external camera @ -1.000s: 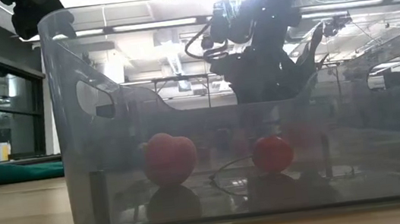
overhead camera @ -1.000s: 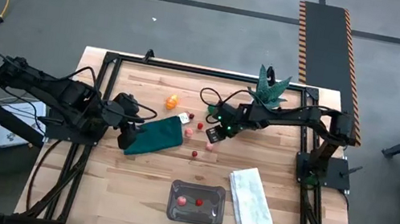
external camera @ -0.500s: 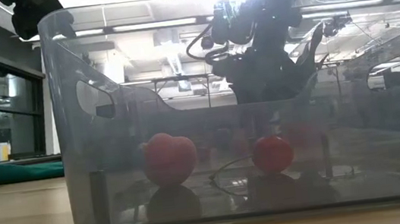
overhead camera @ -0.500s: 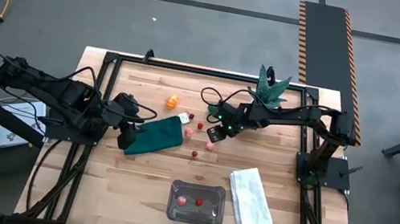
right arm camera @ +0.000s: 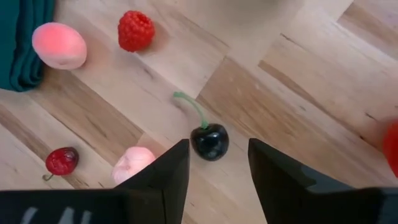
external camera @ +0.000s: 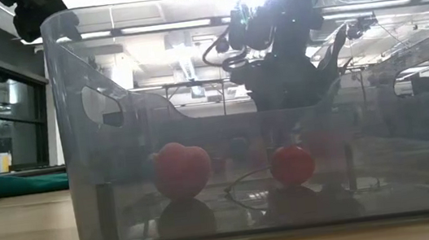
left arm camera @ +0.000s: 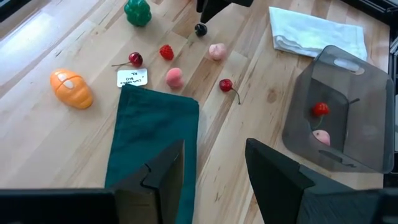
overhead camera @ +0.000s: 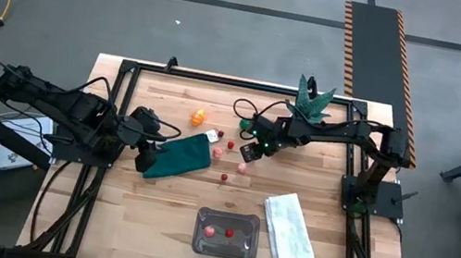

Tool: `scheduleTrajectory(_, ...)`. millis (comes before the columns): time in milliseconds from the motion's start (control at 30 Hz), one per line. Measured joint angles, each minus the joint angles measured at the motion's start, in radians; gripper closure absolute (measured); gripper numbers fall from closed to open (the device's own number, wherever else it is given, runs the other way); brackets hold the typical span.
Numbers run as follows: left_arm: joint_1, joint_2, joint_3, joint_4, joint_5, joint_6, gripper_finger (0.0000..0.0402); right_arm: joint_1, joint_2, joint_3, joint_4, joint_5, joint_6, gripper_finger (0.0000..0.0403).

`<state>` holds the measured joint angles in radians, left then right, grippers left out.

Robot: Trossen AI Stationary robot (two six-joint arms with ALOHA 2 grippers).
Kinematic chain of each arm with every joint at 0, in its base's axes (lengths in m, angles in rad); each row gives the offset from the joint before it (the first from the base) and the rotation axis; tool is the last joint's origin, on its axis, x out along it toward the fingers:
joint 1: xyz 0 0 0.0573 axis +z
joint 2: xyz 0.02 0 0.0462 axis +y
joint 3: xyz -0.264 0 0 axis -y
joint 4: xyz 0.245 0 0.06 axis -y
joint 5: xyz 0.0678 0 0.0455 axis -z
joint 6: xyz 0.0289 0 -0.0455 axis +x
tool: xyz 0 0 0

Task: Pick and placing Produce into tupperware
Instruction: Put the black cherry into the black bin

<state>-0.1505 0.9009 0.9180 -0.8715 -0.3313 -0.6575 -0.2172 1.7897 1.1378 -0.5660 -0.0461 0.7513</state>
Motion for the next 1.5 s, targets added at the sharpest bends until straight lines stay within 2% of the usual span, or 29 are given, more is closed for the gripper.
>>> scheduleTrajectory(333, 0.0, 0.0, 0.0, -0.01, 0.002, 0.002, 0.0243, 0.01, 0.027, -0.002, -0.019, -0.018, -0.002, 0.0249)
scheduleTrajectory(833, 0.0, 0.0, 0.0, -0.022, 0.01, -0.001, 0.0243, 0.022, 0.079, -0.002, 0.047, -0.035, -0.015, 0.0249)
scheduleTrajectory(1500, 0.0, 0.0, 0.0, -0.021, 0.011, -0.001, 0.0243, 0.028, 0.084, -0.002, 0.074, -0.007, -0.019, 0.0251)
